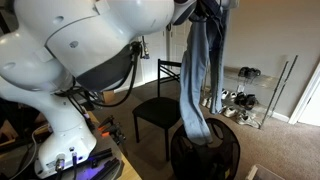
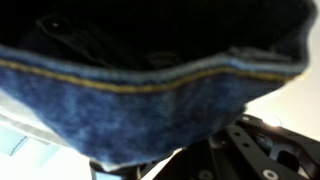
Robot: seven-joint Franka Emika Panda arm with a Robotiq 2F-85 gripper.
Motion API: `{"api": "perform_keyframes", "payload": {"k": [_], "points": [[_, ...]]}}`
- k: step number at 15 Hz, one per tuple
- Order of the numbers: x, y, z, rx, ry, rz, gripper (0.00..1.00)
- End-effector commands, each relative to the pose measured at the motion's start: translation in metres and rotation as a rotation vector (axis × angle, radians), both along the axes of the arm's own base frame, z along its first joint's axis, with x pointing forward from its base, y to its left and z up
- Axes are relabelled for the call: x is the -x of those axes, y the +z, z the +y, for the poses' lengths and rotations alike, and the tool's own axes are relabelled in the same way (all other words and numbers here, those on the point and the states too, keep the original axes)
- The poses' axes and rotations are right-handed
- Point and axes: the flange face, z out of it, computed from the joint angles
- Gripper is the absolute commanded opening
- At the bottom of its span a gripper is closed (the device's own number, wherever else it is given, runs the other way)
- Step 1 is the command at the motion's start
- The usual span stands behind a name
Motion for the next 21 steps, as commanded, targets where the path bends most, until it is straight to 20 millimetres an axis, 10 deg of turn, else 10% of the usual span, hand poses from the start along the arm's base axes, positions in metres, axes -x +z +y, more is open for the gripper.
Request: {"api": "perform_keyframes", "payload": {"k": [1, 8, 21], "points": [[0.031, 0.003, -0.003, 0.027, -0.018, -0.005, 0.01], [0.106, -0.041, -0.04, 0.072, -0.128, 0.11, 0.01], [0.148, -0.088, 0.107, 0.28, 0.068, 0.243, 0.01]]}}
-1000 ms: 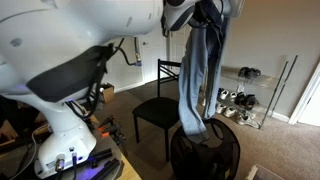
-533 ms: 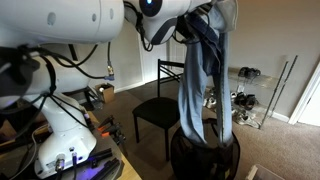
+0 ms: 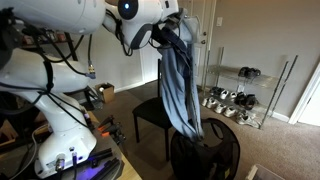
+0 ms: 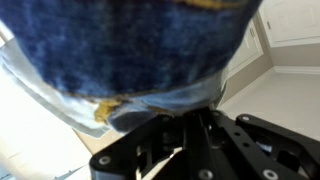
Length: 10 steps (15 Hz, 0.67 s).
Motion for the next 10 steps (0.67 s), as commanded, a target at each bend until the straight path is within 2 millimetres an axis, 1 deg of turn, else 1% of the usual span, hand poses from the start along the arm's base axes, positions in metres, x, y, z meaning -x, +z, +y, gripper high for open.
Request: {"api": "perform_keyframes", "payload": {"k": [1, 2, 5, 7, 10], "points": [[0.009, 0.009, 0.017, -0.007, -0.002, 0.005, 0.01], [0.009, 0.008, 0.018, -0.012, -0.005, 0.014, 0.01], [0.006, 0.004, 0.009, -0.069, -0.025, 0.042, 0.01], [0.002, -0.001, 0.001, -0.104, -0.046, 0.069, 0.01], [-0.009, -0.017, -0.018, -0.15, -0.095, 0.124, 0.01]]}}
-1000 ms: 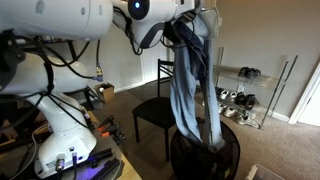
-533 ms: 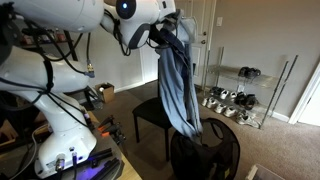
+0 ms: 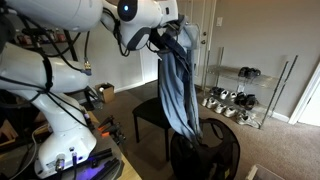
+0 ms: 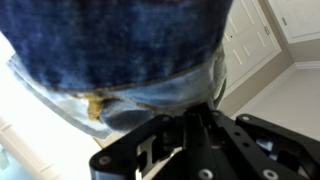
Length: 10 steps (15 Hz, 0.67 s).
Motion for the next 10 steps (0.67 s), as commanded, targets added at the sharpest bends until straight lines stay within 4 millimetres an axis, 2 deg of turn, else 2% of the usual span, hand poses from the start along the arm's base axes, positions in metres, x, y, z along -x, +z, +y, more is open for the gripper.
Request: {"api": "perform_keyframes", "payload": {"k": [1, 7, 10], "points": [[-0.01, -0.007, -0.022, -0.074, -0.076, 0.049, 0.01], [-0.025, -0.029, -0.05, -0.107, -0.154, 0.125, 0.01], [-0.041, -0.025, -0.054, -0.141, -0.161, 0.129, 0.01]]}}
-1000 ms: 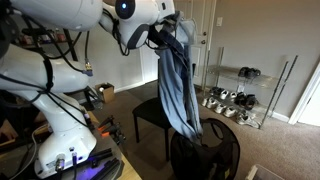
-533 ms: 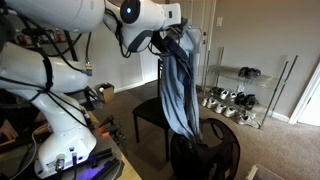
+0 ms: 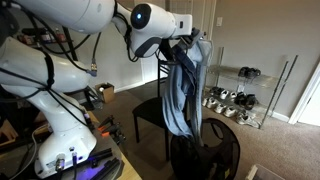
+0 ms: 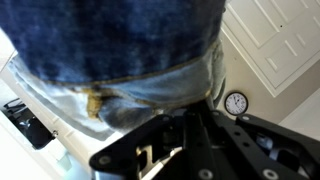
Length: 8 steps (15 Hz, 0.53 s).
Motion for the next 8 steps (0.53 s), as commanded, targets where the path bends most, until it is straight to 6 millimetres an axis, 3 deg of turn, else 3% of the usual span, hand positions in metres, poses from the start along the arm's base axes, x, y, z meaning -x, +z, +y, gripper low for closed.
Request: {"api": "perform_keyframes", "payload": {"k": [1, 5, 8], "points": [[-0.026, 0.021, -0.004, -0.064, -0.036, -0.018, 0.01], [-0.066, 0.044, -0.023, -0.119, -0.082, -0.047, 0.01], [-0.091, 0.047, -0.039, -0.121, -0.111, -0.056, 0.01]]}}
